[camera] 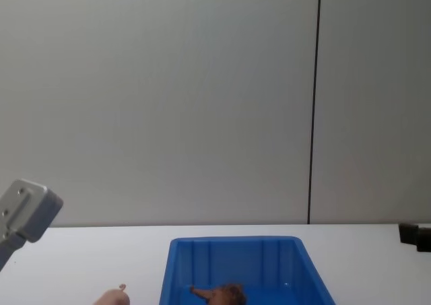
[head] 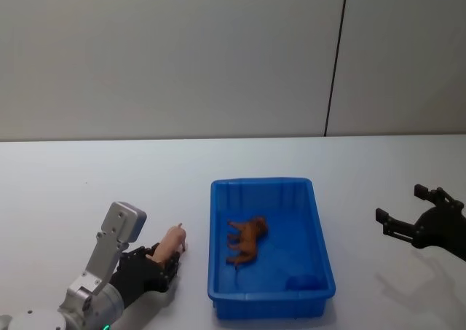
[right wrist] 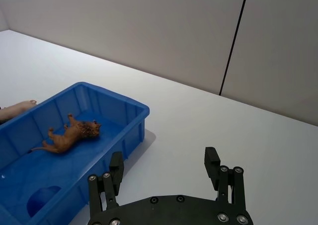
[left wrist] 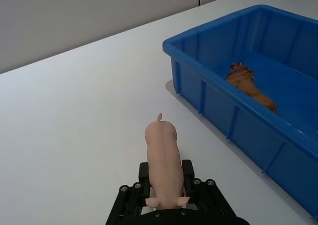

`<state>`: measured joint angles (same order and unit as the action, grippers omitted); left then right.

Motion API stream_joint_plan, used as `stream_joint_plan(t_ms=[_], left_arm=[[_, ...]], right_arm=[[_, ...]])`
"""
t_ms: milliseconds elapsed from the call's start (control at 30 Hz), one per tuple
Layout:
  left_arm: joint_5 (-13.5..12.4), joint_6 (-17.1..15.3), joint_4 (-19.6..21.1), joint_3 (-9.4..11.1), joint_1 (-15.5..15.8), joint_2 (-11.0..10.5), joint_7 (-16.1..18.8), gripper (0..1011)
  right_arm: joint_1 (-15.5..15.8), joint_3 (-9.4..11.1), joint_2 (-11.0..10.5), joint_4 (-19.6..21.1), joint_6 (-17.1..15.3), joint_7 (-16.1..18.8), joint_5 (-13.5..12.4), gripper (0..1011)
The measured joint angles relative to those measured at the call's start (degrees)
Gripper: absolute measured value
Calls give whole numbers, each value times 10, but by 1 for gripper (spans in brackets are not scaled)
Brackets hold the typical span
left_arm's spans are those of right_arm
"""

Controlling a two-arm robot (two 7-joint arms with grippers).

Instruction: Pick up the two dolls from the table and place them into the box.

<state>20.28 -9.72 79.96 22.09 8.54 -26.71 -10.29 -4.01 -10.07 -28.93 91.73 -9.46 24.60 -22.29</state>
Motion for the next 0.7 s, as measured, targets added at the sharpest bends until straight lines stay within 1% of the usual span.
stream_joint_plan(t_ms=[233, 533, 700], left_arm=[[-6, 6, 8, -4, 2, -1, 0, 389], [-23, 18, 41, -10, 10, -2, 5, 387], [-36, 24, 63, -11, 21, 6, 4, 387]], right_arm=[[0, 0, 0, 0, 0, 0, 0, 1001], [0, 0, 0, 0, 0, 0, 0, 1001], [0, 0, 0, 0, 0, 0, 0, 1001]])
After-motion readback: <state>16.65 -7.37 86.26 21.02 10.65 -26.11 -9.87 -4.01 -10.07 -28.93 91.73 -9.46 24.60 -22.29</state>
